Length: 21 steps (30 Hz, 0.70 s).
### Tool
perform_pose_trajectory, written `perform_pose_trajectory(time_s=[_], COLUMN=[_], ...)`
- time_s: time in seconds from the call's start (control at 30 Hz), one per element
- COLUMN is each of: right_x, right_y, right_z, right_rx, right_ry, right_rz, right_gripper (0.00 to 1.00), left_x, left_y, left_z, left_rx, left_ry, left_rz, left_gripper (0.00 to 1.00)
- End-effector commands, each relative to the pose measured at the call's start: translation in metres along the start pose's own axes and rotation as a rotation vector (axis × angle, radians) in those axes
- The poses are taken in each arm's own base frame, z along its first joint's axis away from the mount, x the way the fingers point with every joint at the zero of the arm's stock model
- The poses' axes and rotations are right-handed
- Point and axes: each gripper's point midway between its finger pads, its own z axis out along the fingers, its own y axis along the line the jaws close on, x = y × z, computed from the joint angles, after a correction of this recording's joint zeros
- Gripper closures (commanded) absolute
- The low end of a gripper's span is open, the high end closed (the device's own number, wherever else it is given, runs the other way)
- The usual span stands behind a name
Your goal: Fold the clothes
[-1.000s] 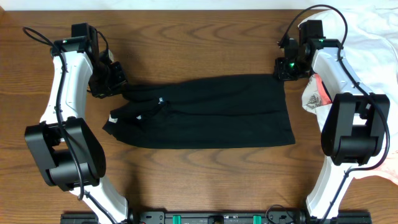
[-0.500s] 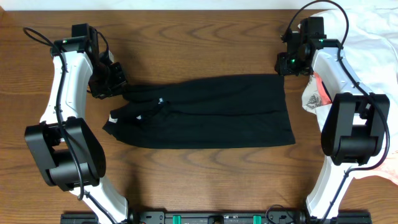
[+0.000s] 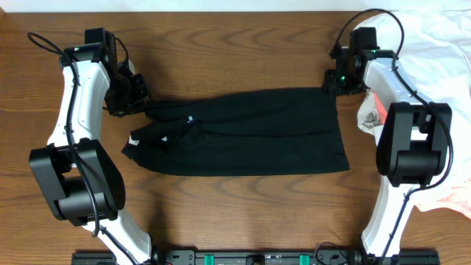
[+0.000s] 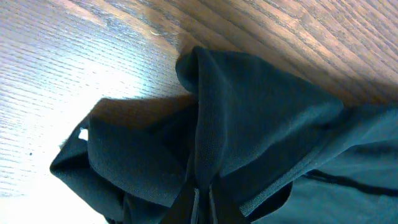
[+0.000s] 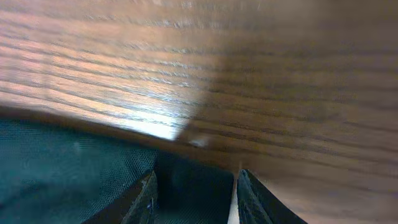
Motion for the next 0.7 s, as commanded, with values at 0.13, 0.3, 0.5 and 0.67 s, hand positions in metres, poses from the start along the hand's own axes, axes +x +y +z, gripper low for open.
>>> perform_pose_trajectory(time_s=[0.13,0.3,0.5,0.67], right_x=[0.001,0.002,0.007,0.004], right_y=[0.001,0.008,0.008,0.008], right_z=[0.009,0.009,0.005,-0.020], right_rx=[-0.021,-0.062,-0.063,-0.060], right_ry=[0.016,0.018,0.040,0.020], right_rz=[0.011,0.012,0.020,0.027], right_gripper=[0.61,0.88,0.99,0.99], left_x=[0.002,0.002,0.002,0.006], left_y=[0.004,0.004,0.003,-0.013], left_z=[0.004,0.004,0.003,-0.007], left_rx=[-0.003,-0.003,-0.001,0.084], left_ry=[0.017,0.017,0.017,0.013], left_rz=[-0.016,-0.016,-0.016,0.022], left_gripper=[0.94,0.94,0.94,0.94])
